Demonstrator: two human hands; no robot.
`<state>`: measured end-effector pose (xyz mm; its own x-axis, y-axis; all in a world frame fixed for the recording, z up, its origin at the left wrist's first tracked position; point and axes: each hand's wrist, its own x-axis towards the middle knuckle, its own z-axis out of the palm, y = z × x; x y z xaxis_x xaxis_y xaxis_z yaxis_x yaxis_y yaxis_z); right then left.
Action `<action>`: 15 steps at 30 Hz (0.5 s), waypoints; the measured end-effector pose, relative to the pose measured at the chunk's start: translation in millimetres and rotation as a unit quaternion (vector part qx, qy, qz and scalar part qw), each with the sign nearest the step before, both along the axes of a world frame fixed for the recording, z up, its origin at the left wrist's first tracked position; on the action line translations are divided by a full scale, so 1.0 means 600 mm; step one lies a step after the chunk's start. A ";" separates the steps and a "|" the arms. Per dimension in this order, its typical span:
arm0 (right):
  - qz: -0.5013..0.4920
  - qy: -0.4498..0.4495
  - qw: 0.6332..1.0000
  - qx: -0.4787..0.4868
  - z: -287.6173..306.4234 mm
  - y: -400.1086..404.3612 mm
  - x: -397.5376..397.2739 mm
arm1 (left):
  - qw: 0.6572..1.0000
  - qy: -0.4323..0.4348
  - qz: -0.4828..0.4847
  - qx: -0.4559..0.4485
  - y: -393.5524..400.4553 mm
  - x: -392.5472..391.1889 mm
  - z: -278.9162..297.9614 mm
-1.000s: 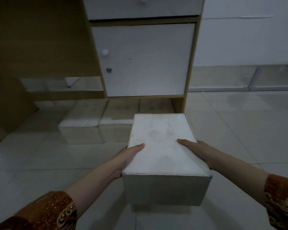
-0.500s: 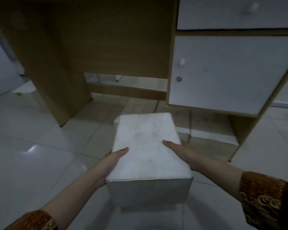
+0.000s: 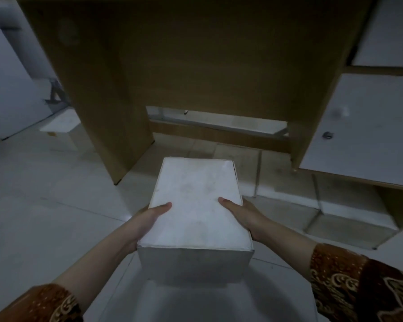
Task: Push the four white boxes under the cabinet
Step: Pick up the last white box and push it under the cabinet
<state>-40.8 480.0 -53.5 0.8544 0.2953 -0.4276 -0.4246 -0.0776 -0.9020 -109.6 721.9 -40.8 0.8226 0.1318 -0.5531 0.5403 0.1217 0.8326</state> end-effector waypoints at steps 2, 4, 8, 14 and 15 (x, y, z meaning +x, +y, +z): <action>0.000 0.008 1.000 0.000 -0.021 0.052 0.017 | 1.000 0.001 0.014 0.008 0.050 0.012 -0.014; 0.005 0.015 1.000 0.001 -0.051 0.109 0.038 | 0.999 0.005 0.028 0.015 0.104 0.025 -0.039; 0.007 0.013 1.000 -0.009 -0.107 0.202 0.074 | 0.999 0.005 0.040 0.030 0.191 0.054 -0.098; -0.018 -0.008 0.998 -0.053 -0.179 0.260 0.138 | 0.999 0.000 0.019 0.046 0.250 0.136 -0.169; -0.031 -0.010 0.998 -0.062 -0.191 0.264 0.148 | 0.999 -0.007 0.012 0.049 0.253 0.154 -0.180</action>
<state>48.3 638.2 -167.9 0.8785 0.1876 -0.4395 -0.4134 -0.1629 -0.8959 -17.3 873.7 -149.0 0.8266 0.2035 -0.5247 0.5260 0.0521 0.8489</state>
